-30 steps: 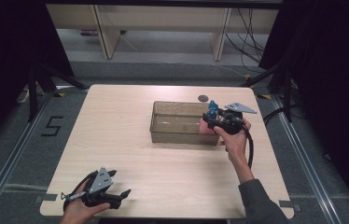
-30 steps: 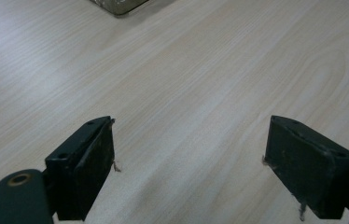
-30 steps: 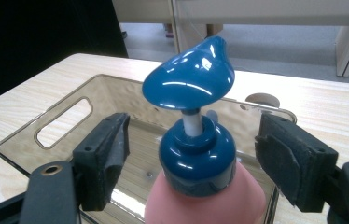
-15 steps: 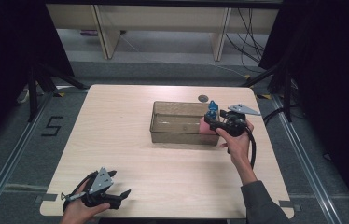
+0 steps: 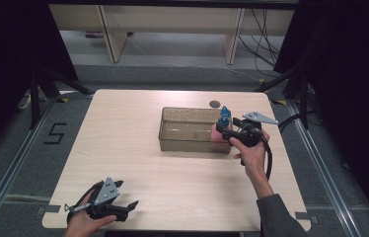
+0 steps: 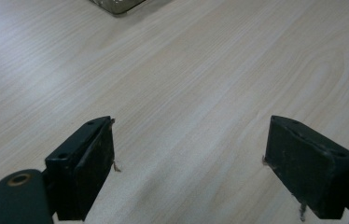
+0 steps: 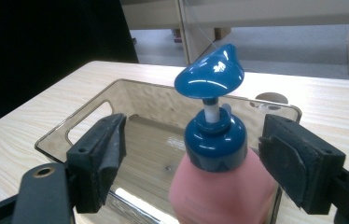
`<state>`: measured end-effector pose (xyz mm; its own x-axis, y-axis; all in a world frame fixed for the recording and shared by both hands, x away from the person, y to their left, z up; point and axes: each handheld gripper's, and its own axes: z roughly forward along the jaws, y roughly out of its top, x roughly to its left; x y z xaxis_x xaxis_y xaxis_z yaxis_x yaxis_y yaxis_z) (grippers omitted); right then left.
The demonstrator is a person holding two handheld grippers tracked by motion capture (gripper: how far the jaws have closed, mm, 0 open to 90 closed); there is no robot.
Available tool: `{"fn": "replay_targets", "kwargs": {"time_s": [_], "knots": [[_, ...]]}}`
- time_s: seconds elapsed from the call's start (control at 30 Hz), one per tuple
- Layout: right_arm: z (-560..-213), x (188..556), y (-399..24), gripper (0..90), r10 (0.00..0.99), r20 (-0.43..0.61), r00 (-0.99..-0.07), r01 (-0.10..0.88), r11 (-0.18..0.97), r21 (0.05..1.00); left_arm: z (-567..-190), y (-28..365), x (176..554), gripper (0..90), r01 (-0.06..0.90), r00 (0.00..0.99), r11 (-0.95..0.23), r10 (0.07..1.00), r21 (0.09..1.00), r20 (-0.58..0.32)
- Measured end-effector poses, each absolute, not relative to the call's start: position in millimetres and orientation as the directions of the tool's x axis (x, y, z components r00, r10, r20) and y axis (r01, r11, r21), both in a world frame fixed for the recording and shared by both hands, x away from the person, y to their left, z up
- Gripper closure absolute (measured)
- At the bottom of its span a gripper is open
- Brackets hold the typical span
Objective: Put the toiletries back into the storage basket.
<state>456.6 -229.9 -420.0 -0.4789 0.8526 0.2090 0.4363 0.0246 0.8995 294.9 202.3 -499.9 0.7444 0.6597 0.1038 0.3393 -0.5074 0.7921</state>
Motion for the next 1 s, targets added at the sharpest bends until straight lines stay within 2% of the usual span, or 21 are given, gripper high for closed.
{"fn": "replay_targets", "kwargs": {"time_s": [0.63, 0.77, 1.0], "knots": [[-421.7, 446.0, -232.3, 23.4, 0.851, 0.19, -0.489, 0.417, 0.037, 0.908, -499.2, 202.7, 295.6, 15.3, 0.34, 0.745, -0.507, 0.659, 0.792, 0.102], [-421.9, 443.3, -230.6, 23.4, 0.845, 0.223, -0.487, 0.434, 0.012, 0.901, -499.7, 202.5, 295.0, 15.3, 0.34, 0.743, -0.508, 0.661, 0.791, 0.104], [-422.9, 439.7, -231.8, 23.1, 0.84, 0.196, -0.507, 0.413, 0.037, 0.91, -499.1, 202.6, 295.6, 15.3, 0.34, 0.746, -0.508, 0.658, 0.791, 0.102]]}}
